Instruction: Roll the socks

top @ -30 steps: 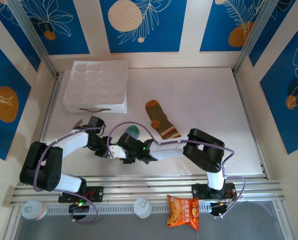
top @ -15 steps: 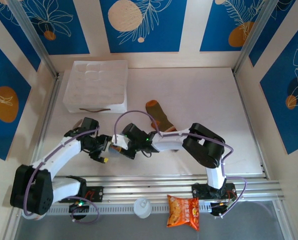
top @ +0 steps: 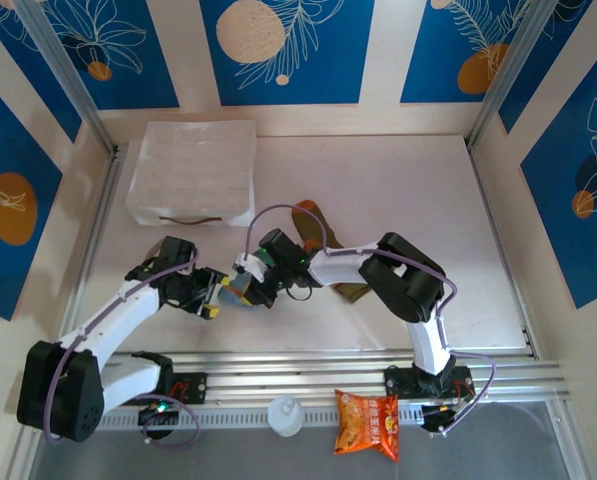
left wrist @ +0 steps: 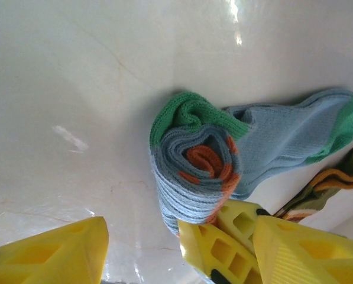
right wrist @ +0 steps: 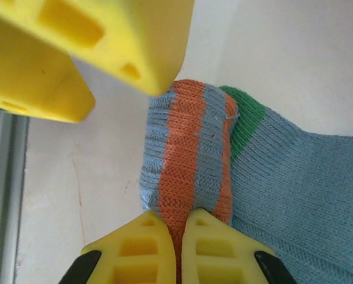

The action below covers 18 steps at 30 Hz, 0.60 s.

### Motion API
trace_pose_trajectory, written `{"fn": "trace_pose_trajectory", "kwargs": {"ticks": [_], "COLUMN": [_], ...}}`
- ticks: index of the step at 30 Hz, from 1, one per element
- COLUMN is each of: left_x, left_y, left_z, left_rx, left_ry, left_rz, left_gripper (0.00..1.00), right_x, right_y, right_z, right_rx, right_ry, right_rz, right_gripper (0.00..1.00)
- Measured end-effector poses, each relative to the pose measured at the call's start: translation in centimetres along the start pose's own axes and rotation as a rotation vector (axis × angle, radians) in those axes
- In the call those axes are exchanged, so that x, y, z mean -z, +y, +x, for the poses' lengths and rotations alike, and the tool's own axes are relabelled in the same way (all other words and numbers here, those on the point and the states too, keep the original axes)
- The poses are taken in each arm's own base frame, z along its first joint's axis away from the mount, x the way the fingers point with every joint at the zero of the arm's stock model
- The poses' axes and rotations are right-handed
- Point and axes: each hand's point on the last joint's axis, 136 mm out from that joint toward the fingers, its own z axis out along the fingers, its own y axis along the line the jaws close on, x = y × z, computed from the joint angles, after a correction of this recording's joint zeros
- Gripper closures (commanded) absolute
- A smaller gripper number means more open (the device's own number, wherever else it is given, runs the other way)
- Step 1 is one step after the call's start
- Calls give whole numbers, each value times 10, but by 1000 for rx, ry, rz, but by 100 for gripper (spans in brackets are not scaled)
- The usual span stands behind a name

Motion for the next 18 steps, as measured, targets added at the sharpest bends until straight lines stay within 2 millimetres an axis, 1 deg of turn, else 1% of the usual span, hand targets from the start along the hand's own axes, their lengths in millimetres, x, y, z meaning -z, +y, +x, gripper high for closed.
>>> {"fn": "trace_pose_trajectory", "kwargs": {"ticks": [5, 9, 16, 18], "left_x": [-14, -26, -35, -40], "left_y": [-11, -9, -9, -10], "left_z": [6, 9, 11, 12], "left_rx": [-78, -123, -172, -190], "left_ry": [29, 43, 47, 47], "left_rz": [19, -8, -21, -22], "left_gripper": [42, 45, 46, 47], "right_x": [4, 8, 11, 11], "right_y": [-5, -9, -12, -12], "right_z": [2, 3, 6, 6], "right_rx": [-89, -159, -227, -242], "right_ry": [-16, -13, 11, 20], "right_rz": [-99, -168, -225, -239], "right_gripper": [100, 100, 100, 100]}}
